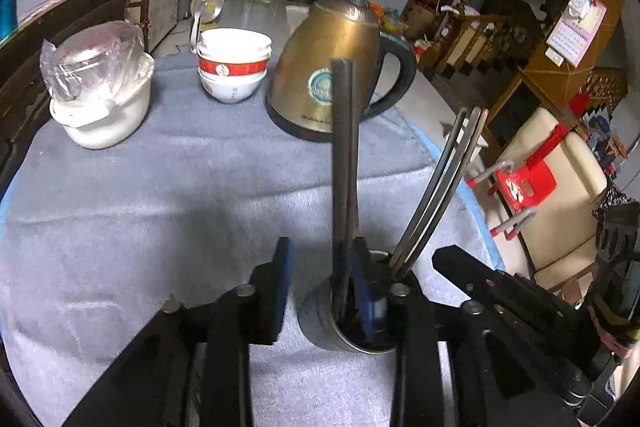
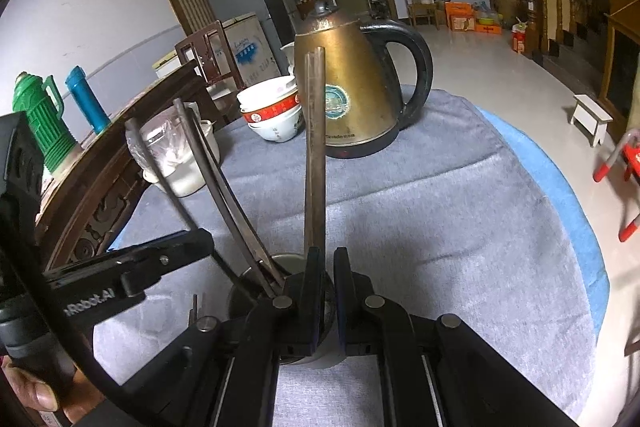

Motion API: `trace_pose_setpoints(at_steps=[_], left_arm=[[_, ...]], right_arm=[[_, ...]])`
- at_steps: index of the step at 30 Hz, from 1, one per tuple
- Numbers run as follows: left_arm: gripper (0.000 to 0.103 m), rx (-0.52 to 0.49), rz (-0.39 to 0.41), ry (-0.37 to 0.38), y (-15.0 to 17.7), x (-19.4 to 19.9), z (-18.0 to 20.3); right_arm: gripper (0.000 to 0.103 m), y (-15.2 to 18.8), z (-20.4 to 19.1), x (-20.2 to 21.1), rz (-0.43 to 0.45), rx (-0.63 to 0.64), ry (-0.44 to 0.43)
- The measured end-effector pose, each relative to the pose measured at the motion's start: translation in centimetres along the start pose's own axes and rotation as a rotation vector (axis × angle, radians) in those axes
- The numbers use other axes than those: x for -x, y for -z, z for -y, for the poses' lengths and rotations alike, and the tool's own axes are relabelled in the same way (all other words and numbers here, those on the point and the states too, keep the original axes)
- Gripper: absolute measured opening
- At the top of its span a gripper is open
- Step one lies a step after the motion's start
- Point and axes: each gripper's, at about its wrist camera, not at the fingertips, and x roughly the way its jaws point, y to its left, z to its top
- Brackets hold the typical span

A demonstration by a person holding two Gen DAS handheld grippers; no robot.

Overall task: Organize utensils
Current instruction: 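Lower the chopsticks into the grey cup and open both grippers, then move both grippers down to the remaining chopsticks on the cloth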

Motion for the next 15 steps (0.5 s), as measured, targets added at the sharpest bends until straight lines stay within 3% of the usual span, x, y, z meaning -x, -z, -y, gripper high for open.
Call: trace_pose_setpoints(at_steps=[2, 6, 10, 12, 13, 14, 15], left_arm=[[0.045, 0.004, 0.011, -0.001, -0.1, 0.6, -0.1], [0.051, 0.011, 0.049, 0.009, -0.2, 2.6, -0.6], [0.066, 0.026, 0.096, 0.014, 0.6, 5.3, -1.9], [0.069, 0.028, 0.117, 0.006, 1.4, 6.5, -2.8], [0.070, 0.031, 0.121, -0.001, 1.8, 6.9, -3.2], [0.071, 0.036, 0.122, -0.004, 2.3, 7.4, -3.8], [0.072, 0.049, 0.117, -0.010, 2.9, 7.8, -4.7]], right_arm=[[0.008, -0.1, 0.1, 0.3, 0.007, 0.000, 0.006], [0.009, -0.2, 0.2, 1.2, 0.024, -0.009, 0.019], [0.018, 0.0, 0.3, 2.4, 0.043, -0.009, 0.028], [0.030, 0.3, 0.5, 3.2, 0.058, -0.013, 0.033], [0.042, 0.4, 0.6, 3.5, 0.065, -0.017, 0.032], [0.065, 0.7, 0.8, 4.0, 0.075, -0.024, 0.028], [0.071, 1.0, 1.0, 4.6, 0.089, -0.028, 0.029]])
